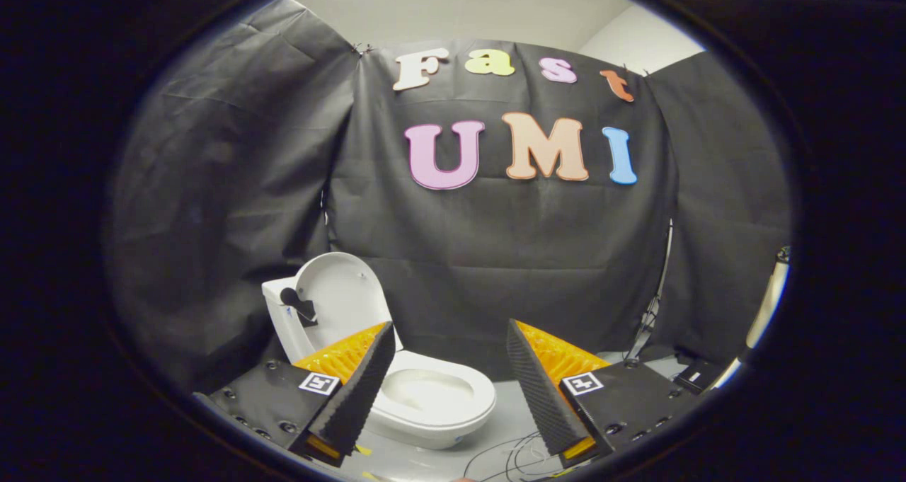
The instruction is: Open the toilet lid.
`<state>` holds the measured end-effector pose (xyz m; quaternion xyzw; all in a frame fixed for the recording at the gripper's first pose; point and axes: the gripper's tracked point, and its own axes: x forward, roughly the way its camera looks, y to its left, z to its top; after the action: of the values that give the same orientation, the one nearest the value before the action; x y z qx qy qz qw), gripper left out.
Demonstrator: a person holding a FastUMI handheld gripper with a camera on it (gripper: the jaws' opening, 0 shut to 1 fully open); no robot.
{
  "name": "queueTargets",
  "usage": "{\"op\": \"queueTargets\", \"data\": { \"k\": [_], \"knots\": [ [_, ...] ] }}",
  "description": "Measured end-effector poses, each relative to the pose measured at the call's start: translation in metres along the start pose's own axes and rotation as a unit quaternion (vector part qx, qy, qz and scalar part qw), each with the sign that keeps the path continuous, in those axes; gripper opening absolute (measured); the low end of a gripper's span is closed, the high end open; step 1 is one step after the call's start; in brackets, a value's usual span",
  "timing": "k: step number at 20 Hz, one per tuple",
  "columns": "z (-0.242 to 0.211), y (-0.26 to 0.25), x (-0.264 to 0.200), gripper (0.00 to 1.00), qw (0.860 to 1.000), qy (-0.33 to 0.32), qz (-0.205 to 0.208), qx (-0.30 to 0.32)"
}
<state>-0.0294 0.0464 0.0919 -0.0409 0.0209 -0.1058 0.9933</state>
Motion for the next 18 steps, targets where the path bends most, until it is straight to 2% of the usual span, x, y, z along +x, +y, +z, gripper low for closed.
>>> {"op": "queueTargets", "data": {
  "k": [7,12,18],
  "knots": [
    [0.002,0.000,0.005,0.99,1.000,-0.012,0.024,-0.012],
    [-0.020,0.001,0.005,0.98,1.000,0.003,0.023,-0.001],
    [-0.022,0.006,0.007,0.99,1.000,0.008,0.030,-0.003]
  ]
}}
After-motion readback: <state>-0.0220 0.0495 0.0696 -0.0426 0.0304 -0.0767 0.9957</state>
